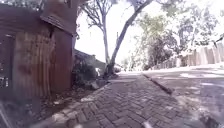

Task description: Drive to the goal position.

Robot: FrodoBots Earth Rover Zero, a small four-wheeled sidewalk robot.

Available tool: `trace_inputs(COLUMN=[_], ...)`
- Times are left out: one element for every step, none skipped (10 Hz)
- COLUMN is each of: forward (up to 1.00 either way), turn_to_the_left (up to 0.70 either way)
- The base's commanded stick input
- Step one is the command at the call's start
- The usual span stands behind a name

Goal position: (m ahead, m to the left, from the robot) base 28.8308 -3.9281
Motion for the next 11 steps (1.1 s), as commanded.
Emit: trace_inputs(forward=[0.7, 0.7, 0.7, 0.7, 0.7, 0.7, 0.7, 0.7, 0.7, 0.7, 0.7], turn_to_the_left=[0.0, -0.07, -0.23, -0.31, -0.15, 0.0, 0.0, 0.0, 0.0, 0.0, -0.12])
